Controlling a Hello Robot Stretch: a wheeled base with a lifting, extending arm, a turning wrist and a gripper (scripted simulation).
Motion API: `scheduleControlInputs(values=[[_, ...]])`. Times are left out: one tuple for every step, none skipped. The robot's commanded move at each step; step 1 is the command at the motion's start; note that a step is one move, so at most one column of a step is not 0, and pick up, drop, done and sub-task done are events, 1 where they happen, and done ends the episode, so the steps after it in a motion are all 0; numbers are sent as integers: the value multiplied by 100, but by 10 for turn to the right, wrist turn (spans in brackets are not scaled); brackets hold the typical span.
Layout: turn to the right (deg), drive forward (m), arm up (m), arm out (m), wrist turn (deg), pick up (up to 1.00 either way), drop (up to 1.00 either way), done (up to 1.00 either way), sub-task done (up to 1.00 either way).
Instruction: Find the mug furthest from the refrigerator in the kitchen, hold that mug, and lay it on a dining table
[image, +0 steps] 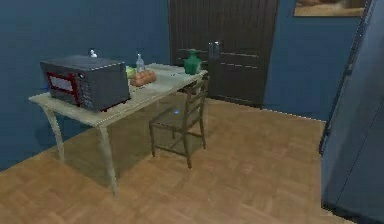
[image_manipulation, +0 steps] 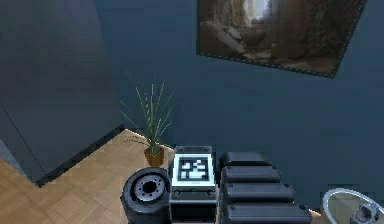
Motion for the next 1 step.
scheduleControlInputs(values=[[30,0,0,0,0,0,0,0,0]])
